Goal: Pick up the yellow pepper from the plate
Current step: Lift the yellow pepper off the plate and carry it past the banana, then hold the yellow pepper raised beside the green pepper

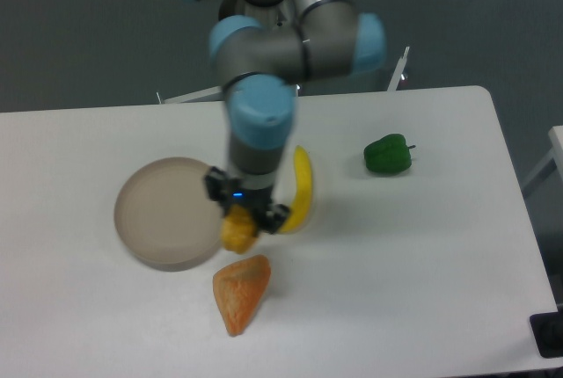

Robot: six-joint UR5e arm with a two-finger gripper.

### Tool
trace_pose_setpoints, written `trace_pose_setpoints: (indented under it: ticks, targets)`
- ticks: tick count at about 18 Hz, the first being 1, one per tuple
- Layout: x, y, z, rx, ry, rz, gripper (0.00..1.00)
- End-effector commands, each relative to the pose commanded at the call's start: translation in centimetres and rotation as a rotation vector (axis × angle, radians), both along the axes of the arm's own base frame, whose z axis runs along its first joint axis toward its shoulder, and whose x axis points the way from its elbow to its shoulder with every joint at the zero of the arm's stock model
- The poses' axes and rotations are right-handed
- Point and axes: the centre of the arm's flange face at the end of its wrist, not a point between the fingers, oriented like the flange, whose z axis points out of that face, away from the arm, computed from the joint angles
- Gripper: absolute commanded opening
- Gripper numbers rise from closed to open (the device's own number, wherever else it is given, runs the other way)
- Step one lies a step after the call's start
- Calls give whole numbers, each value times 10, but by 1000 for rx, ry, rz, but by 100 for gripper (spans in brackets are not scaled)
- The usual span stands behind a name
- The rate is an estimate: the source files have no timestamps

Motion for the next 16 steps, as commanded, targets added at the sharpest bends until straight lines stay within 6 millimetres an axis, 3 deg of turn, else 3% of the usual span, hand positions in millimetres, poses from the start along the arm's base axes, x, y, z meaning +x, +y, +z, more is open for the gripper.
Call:
trace_pose_setpoints:
  ticks: [4, 6, 10, 16]
  targets:
    - [-48, -20, -1, -12, 42, -57, 2]
    - [-65, -28, -14, -54, 70, -105, 3]
    - [-78, -34, -25, -112, 112, -128, 3]
    - [-92, -22, -35, -144, 147, -186, 4]
